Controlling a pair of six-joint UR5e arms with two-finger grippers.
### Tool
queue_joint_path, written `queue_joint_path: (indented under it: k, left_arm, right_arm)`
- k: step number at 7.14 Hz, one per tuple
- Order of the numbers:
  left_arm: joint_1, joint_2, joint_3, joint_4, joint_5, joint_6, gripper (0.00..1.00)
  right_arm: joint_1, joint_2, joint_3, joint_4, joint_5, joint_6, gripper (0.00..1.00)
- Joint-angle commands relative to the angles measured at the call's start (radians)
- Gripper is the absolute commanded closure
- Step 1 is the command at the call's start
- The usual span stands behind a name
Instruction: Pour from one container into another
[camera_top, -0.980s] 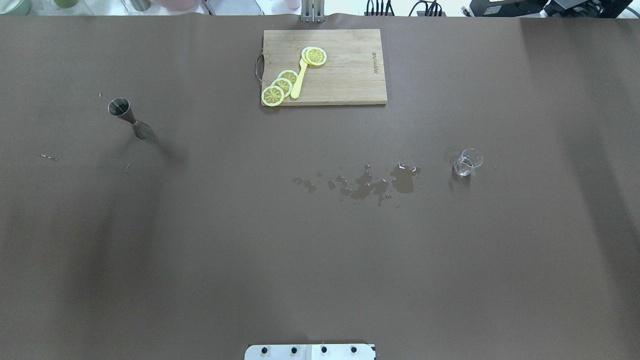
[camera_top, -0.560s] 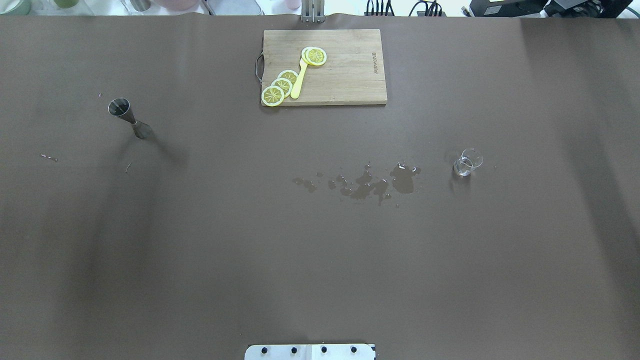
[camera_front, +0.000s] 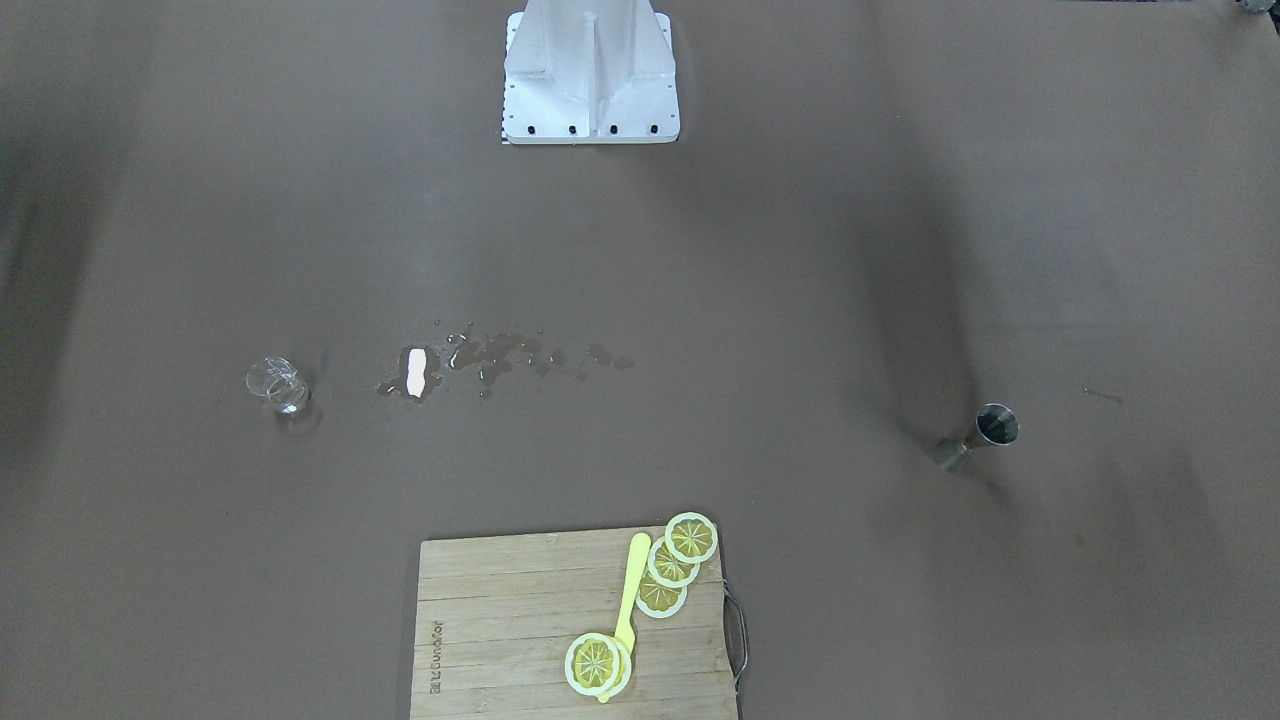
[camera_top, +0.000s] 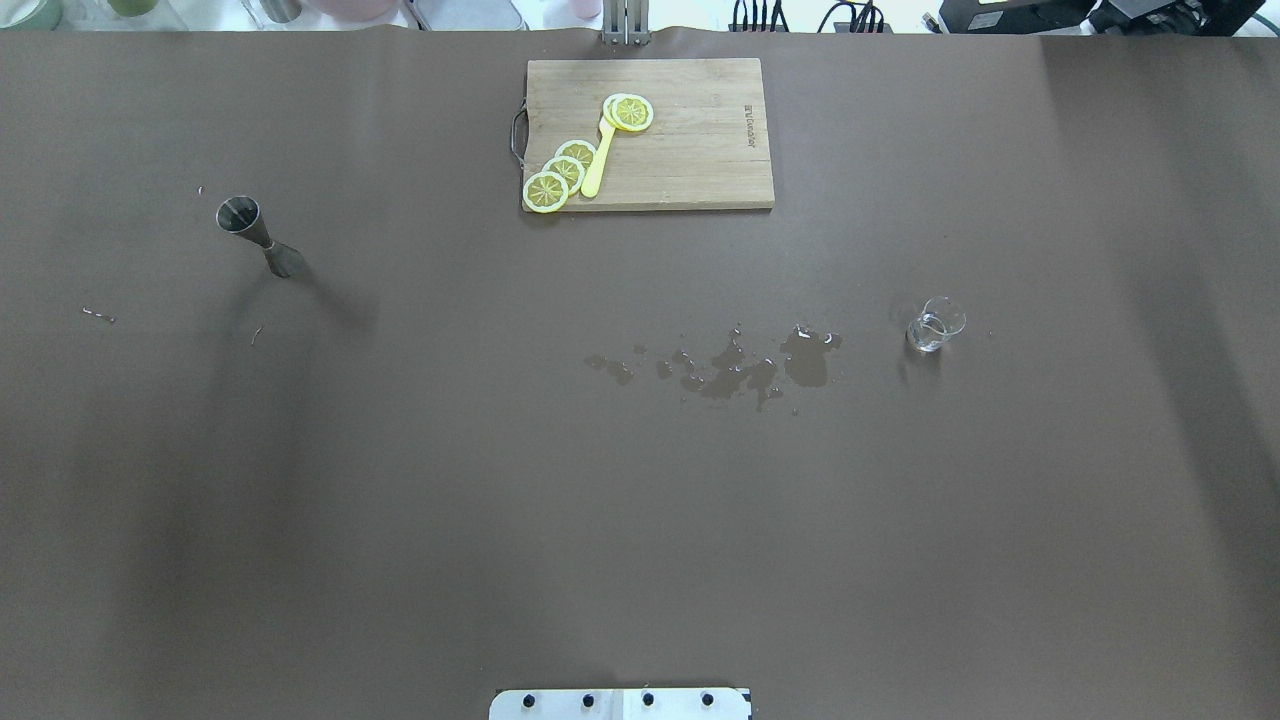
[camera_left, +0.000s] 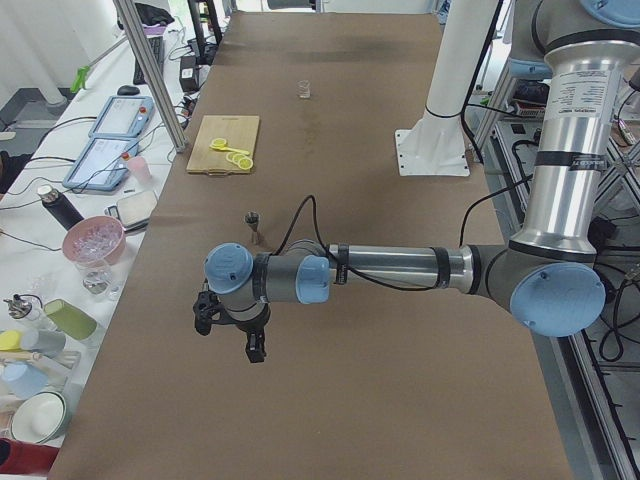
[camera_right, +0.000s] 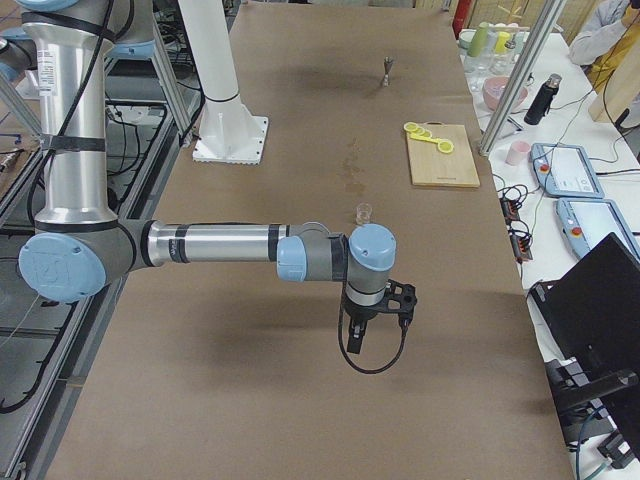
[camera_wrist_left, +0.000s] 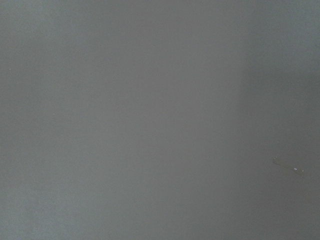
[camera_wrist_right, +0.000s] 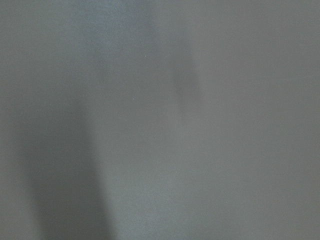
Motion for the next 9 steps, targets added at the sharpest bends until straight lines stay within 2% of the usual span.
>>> queue_joint_path:
  k: [1, 9]
  left_arm:
    - [0.001, 0.013, -0.008, 0.0, 0.0, 0.0, 0.01]
    - [0.007, 0.013, -0.004, 0.006, 0.0, 0.0, 0.01]
  right_arm:
    - [0.0, 0.0, 0.001, 0.0, 0.002, -0.005, 0.0]
    - [0.0, -0.003, -0.011, -0.001, 0.005, -0.005, 0.0]
